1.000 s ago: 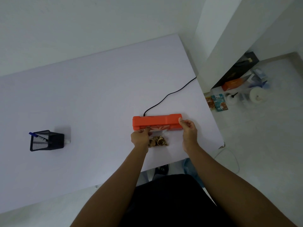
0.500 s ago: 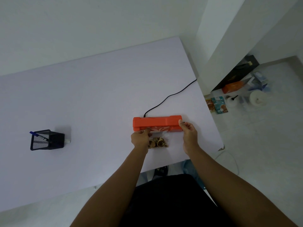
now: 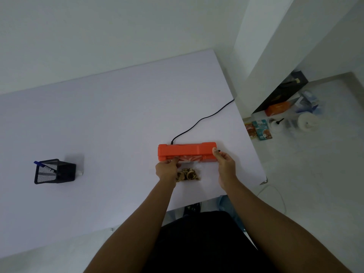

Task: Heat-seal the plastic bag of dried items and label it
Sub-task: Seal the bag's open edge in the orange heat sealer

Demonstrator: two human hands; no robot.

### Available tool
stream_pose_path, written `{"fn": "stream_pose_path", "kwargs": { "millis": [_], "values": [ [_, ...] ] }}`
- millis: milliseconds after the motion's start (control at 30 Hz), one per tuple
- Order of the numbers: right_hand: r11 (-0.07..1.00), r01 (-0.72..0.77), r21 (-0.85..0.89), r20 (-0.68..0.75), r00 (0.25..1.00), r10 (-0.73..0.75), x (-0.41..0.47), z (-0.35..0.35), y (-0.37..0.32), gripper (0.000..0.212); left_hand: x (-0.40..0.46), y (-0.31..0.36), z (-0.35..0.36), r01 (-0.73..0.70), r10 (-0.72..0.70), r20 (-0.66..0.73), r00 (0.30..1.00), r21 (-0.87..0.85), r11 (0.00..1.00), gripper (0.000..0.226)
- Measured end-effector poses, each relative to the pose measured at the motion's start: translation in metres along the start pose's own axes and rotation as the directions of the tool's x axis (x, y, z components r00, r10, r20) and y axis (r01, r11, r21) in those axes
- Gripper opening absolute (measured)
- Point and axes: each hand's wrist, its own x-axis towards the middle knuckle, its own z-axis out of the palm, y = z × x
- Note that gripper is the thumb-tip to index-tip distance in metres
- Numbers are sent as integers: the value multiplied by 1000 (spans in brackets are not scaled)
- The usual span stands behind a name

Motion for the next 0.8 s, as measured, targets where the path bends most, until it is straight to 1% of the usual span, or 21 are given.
{"fn": "stream_pose_path", "kwargs": {
  "millis": [333, 467, 567, 667, 800],
  "values": [
    [1000, -7, -6, -20, 1000, 7, -4, -1, -5, 32, -4, 3, 1, -7, 8, -14, 1000, 27, 1000, 16],
    [999, 14, -32, -58, 998, -16, -6, 2, -13, 43, -10, 8, 1, 2, -1, -21, 1000, 22, 1000, 18],
    [992, 85, -89, -39, 995, -89, -14, 4, -25, 29, -13, 12, 1, 5, -4, -28, 1000, 31, 1000, 19],
    [974, 189, -125, 7, 982, -190, -23, 9, -41, 18, -14, 14, 1, 8, -8, -31, 999, 22, 1000, 19],
    [942, 318, -102, 132, 943, -304, -48, 23, -70, 19, -14, 16, 3, 22, -21, -36, 999, 24, 999, 19]
  ]
}}
